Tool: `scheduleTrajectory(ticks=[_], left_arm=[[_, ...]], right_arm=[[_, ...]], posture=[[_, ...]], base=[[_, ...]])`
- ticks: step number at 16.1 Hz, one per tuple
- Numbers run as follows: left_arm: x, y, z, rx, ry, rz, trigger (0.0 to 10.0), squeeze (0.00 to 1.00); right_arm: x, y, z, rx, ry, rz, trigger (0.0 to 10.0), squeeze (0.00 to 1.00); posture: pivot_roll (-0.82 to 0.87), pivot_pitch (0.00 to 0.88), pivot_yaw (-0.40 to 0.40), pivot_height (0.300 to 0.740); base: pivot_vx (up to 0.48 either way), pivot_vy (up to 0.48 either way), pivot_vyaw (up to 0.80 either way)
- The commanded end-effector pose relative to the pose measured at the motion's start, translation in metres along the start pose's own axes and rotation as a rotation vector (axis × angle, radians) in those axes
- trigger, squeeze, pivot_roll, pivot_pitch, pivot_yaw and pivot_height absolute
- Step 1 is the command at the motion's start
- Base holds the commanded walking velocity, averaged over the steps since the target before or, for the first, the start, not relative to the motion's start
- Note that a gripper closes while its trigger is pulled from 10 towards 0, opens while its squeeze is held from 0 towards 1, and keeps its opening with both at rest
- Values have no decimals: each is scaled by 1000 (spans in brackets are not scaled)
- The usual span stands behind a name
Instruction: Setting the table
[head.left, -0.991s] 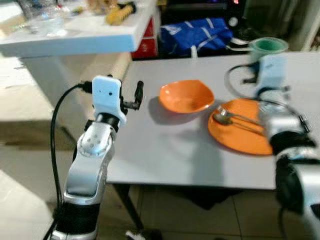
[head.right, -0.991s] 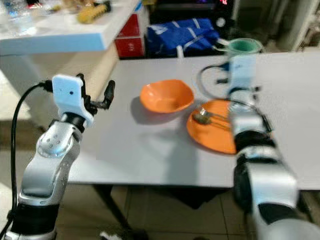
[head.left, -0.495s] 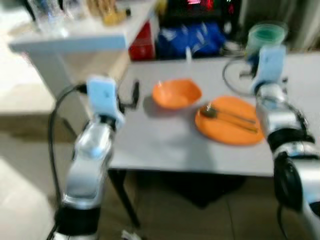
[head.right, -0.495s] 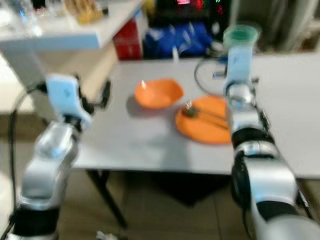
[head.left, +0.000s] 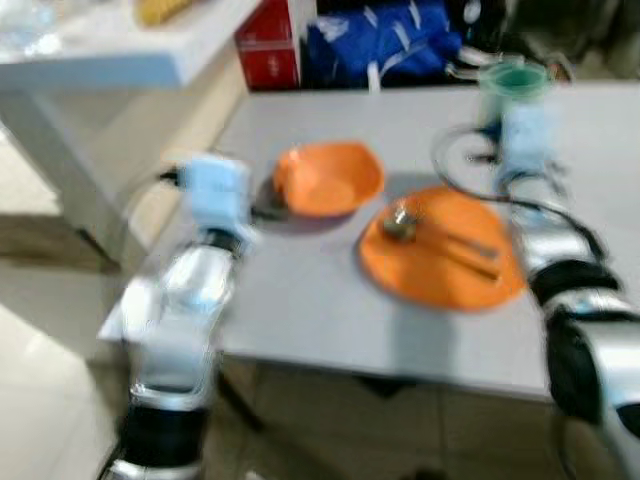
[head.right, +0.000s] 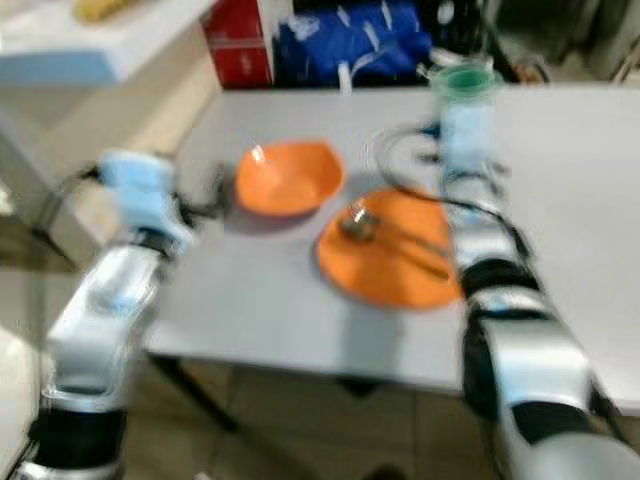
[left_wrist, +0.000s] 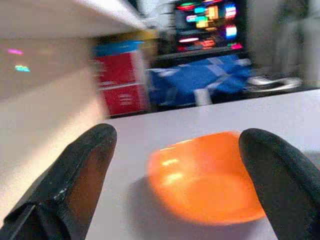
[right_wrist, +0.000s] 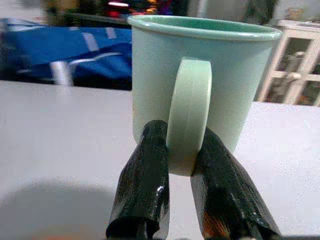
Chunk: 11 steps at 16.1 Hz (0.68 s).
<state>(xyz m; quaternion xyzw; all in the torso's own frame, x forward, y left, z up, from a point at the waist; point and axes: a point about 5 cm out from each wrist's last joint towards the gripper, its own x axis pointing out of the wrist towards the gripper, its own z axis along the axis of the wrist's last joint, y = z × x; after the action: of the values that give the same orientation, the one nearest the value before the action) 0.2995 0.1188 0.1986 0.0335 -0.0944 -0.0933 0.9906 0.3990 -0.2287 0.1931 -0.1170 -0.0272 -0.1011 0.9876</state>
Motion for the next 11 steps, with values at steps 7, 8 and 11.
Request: scheduleTrajectory(ticks=[7,8,11], left_arm=[[0,3,2,20,-12,-20,10000,0],[0,3,2,20,-10,-20,10000,0],[0,5,1,10,-5,-14,10000,0]], right_arm=[[1,17,13,16,-66,45,10000,0],[1,19,11,15,-56,50,10000,0],[-1,25,1,33,10,66,10000,0]], posture=[[-143,0,134,740],[-142,0,135,740],[-130,0,135,740]], base=[[207,-177,0],[0,0,0],[0,0,0]])
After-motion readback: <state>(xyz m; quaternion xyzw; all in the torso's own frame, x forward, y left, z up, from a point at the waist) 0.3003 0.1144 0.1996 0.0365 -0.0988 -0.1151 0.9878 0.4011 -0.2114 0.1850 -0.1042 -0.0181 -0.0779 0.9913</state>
